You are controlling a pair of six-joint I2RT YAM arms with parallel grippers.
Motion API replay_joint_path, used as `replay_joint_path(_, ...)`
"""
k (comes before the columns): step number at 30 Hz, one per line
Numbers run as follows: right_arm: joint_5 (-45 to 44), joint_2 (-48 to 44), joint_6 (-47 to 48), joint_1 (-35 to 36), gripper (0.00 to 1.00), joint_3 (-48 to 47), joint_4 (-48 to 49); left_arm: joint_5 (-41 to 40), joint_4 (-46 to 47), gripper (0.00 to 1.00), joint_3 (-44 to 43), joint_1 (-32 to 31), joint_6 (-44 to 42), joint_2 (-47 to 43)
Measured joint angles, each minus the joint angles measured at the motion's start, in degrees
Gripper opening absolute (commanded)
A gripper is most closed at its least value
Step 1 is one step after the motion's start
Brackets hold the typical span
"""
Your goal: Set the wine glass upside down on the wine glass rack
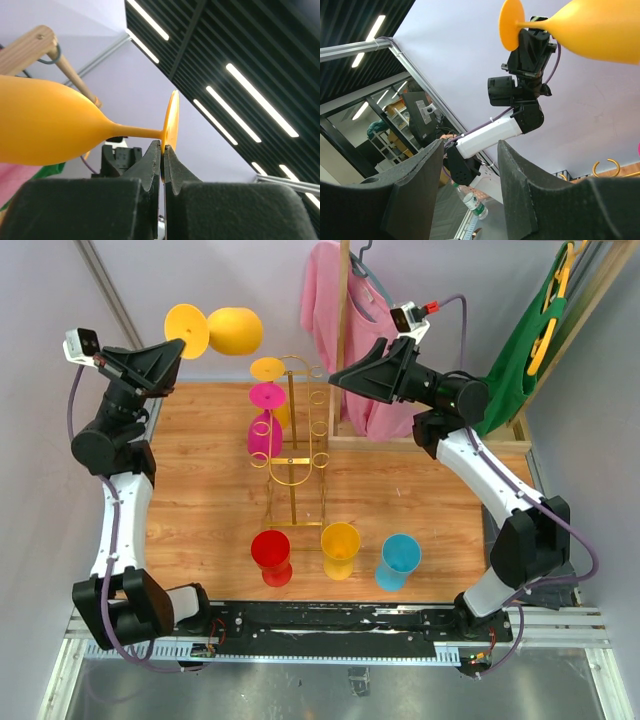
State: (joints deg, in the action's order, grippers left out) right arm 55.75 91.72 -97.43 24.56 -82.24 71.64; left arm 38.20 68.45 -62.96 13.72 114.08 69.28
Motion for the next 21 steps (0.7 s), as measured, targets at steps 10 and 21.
replay_joint_path(10, 0.8, -0.2, 0.2, 0.0, 0.48, 0.6, -0.1, 2.1, -17.9, 0.0, -6.3, 3.7, -13.2, -0.1)
replay_joint_path(21, 0.9, -0.4, 0.2, 0.0, 0.48, 1.2, -0.1, -3.2, -46.1, 0.0, -11.4, 5.7, -29.9, -2.7)
